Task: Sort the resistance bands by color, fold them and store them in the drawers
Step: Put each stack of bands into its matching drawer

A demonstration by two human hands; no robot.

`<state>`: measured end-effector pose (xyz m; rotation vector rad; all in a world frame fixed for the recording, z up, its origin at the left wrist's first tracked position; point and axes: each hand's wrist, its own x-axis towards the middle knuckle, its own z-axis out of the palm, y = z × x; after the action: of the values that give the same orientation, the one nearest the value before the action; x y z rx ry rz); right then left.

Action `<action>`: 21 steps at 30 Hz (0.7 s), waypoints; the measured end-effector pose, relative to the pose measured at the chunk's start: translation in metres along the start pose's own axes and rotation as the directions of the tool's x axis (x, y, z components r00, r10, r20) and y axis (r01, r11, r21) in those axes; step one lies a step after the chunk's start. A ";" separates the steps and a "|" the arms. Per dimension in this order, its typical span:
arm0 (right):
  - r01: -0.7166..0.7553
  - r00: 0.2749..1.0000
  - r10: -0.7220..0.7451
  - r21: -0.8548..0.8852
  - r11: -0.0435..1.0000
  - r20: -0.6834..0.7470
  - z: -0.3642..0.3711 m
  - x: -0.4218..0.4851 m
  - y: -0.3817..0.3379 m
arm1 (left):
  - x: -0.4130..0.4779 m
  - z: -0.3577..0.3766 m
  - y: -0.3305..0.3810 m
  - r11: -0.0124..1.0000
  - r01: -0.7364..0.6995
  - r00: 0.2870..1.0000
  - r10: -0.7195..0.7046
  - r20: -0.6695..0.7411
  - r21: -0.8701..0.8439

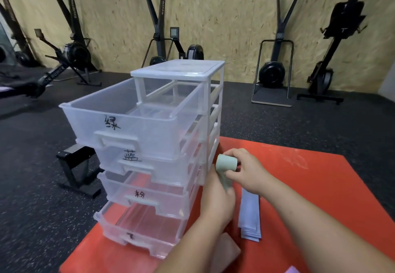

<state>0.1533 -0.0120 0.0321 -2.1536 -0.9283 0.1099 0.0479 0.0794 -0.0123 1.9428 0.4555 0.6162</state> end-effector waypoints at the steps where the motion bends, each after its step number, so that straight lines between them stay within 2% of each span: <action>1: 0.018 1.000 -0.018 0.038 0.999 -0.009 -0.009 -0.009 -0.013 | -0.006 -0.007 0.012 0.999 -0.011 1.000 0.011 -0.003 -0.042; 7: 0.027 0.996 -0.006 0.233 0.972 -0.091 -0.066 -0.061 -0.085 | -0.045 -0.052 0.078 0.990 -0.057 0.998 0.059 0.014 -0.129; 10: 0.025 0.997 0.001 0.338 0.941 -0.074 -0.091 -0.086 -0.111 | -0.060 -0.070 0.110 0.971 -0.086 0.994 0.100 0.054 -0.221; 14: 0.060 0.997 -0.036 0.418 0.906 -0.065 -0.116 -0.115 -0.148 | -0.068 -0.107 0.138 0.936 -0.047 0.982 0.107 0.156 -0.349; 17: 0.070 0.996 -0.037 0.501 0.863 -0.076 -0.123 -0.132 -0.172 | -0.075 -0.148 0.158 0.932 -0.081 0.951 0.178 0.253 -0.352; 21: 0.101 0.994 -0.058 0.640 0.762 -0.088 -0.108 -0.143 -0.200 | -0.083 -0.190 0.177 0.906 -0.145 0.960 0.227 0.166 -0.397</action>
<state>-0.0292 -0.0857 0.2145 -1.4607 -0.7926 0.2762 -0.1237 0.0934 0.1990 1.6609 0.0087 0.5663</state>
